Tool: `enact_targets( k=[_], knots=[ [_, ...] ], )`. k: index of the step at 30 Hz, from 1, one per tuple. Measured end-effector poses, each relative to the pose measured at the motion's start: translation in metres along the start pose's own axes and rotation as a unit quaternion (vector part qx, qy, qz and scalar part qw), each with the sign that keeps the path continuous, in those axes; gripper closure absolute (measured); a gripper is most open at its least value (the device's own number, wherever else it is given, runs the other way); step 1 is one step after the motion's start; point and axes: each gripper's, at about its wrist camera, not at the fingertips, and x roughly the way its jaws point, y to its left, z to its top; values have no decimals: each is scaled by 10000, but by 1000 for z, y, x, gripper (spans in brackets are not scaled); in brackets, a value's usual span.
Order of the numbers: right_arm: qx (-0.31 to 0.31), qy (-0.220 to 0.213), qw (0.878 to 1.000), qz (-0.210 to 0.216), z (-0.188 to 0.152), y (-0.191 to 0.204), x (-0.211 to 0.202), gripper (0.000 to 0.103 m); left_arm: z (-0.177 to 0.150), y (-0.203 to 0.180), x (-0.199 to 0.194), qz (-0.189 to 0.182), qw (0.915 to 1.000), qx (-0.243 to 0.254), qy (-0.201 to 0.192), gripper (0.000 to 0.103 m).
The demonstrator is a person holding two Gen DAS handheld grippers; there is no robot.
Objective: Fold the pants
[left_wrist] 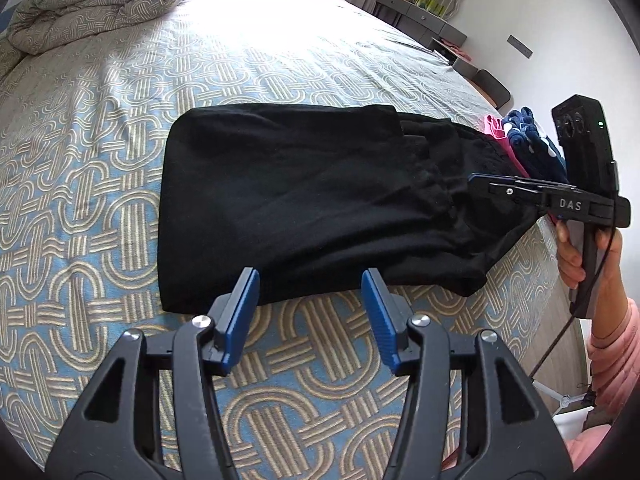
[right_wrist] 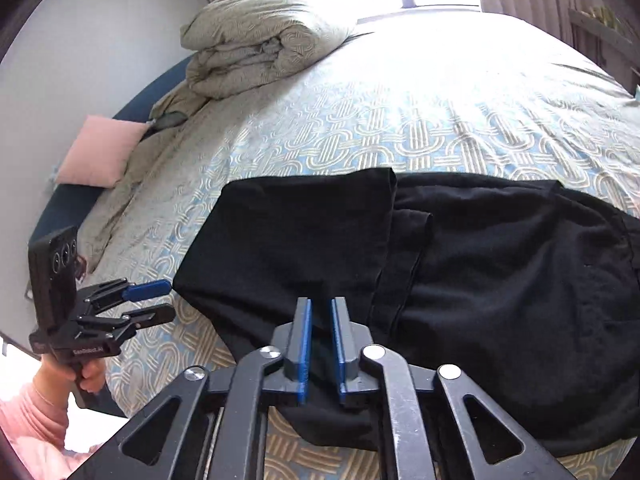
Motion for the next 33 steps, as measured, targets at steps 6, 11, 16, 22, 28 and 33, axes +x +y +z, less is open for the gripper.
enact_targets(
  k=[6,11,16,22,28,33],
  knots=[
    [271,431,9987,8,11,-25,48,58,-5,1,-6,137,9999,5,22,35],
    [430,557,9975,39,16,-26,61,99,0,5,0,318,9993,-202,-18,29],
    [905,172,9945,500,13,-25,20,99,1,2,7,331,9992,-223,33,29],
    [616,229,9977,180,-7,-11,1,97,-3,-1,8,350,9993,-131,45,29],
    [757,464,9940,-644,-27,-35,22,91,-7,-6,10,433,9990,6,120,29],
    [878,242,9937,-653,-28,-40,6,77,-4,-1,18,457,9987,-120,183,29]
  ],
)
